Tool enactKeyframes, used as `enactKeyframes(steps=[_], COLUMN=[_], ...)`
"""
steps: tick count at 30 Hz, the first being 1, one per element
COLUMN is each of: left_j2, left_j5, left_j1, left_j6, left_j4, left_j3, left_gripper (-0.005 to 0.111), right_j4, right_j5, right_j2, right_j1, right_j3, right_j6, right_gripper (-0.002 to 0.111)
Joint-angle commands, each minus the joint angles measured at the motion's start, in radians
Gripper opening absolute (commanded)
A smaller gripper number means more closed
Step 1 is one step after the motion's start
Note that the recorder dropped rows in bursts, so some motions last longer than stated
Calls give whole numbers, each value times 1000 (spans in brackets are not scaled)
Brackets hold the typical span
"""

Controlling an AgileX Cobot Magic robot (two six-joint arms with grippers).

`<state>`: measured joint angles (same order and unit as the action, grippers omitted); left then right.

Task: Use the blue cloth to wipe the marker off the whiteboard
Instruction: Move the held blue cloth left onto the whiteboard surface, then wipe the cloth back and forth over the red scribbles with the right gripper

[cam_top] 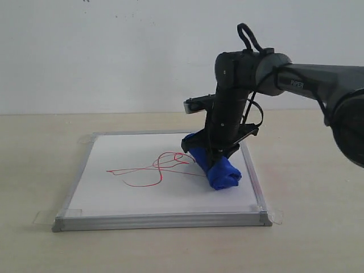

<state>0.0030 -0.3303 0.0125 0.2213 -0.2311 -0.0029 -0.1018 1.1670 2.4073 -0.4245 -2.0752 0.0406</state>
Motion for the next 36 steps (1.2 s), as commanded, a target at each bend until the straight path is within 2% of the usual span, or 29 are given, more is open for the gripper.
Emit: enactKeyframes(steps=[1, 6, 11, 20, 25, 29, 36], left_j2=[-3, -3, -3, -3, -3, -3, -3], left_j5=[2, 2, 2, 2, 2, 2, 2], left_j1=[-2, -2, -2, -2, -2, -2, -2], left_j6=[5, 5, 5, 5, 5, 5, 5], left_j4=[0, 0, 0, 0, 0, 0, 0], left_j3=[3, 3, 3, 3, 3, 3, 3], left_gripper=[4, 4, 4, 4, 4, 4, 4], right_j4=[-53, -201, -182, 271, 395, 307, -72], right_j5=[54, 54, 54, 54, 54, 54, 47], right_j2=[43, 87, 93, 91, 90, 90, 90], right_j1=[7, 3, -22, -22, -22, -25, -40], right_j3=[-80, -92, -92, -92, -92, -92, -92], right_j6=[-60, -62, -26, -95, -110, -110, -81], right_gripper=[0, 0, 0, 0, 0, 0, 0])
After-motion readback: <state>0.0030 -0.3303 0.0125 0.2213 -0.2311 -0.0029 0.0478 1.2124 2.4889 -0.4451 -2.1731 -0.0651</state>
